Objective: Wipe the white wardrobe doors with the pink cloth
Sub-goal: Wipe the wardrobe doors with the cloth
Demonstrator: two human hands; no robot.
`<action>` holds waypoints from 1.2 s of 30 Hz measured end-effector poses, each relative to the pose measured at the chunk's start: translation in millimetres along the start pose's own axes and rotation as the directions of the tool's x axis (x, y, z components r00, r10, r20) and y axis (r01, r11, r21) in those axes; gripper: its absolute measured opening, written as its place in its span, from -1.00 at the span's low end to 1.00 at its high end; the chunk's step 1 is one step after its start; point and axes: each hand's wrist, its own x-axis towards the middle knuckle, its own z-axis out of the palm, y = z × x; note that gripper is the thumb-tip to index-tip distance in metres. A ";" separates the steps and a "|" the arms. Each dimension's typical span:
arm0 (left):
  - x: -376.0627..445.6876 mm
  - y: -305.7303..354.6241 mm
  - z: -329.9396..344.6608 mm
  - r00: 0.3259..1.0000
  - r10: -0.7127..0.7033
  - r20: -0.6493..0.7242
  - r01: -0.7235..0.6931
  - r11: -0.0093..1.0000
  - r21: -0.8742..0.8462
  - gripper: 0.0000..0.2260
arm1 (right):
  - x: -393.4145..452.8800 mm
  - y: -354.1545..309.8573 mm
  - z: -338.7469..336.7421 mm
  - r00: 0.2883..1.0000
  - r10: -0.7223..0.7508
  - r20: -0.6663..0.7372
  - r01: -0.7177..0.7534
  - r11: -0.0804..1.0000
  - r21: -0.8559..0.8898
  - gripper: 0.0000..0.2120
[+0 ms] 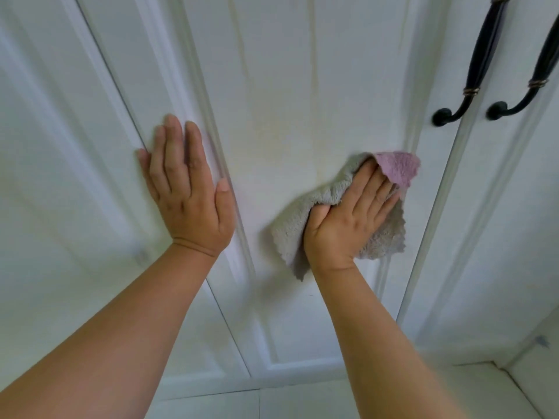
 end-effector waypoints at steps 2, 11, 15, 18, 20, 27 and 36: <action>1.6 -2.2 -5.9 1.000 -0.005 0.025 0.006 0.999 -0.040 -0.44 | 13.3 -40.6 2.7 1.000 -0.006 -0.027 0.007 1.000 0.006 -0.38; 45.2 -41.5 -24.7 0.994 0.103 -0.024 -0.103 0.995 0.006 -0.54 | -61.8 -43.3 7.5 0.689 -0.718 0.097 0.689 0.691 0.219 -0.37; 45.6 -41.4 -14.2 0.991 0.127 -0.040 -0.123 0.988 0.097 -0.50 | -61.8 7.3 -1.4 0.777 -0.610 0.154 0.604 0.792 0.090 -0.42; 44.1 -43.1 -13.9 0.989 0.143 -0.050 -0.138 0.987 0.084 -0.50 | -70.5 -18.2 1.2 0.838 -0.504 0.208 0.518 0.855 -0.015 -0.39; 44.7 -44.9 -12.7 0.987 0.151 -0.060 -0.146 0.987 0.072 -0.51 | -72.2 -47.0 7.3 0.877 -0.432 0.213 0.449 0.893 -0.037 -0.39; 43.2 -45.6 -10.0 0.987 0.137 -0.081 -0.131 0.988 0.078 -0.51 | 15.0 -132.0 11.6 0.928 -0.372 0.006 0.369 0.924 0.097 -0.50; 44.0 -45.4 -15.0 0.988 0.147 -0.042 -0.145 0.988 0.061 -0.51 | 5.1 -83.0 10.3 0.716 -0.698 -0.010 0.688 0.703 0.183 -0.42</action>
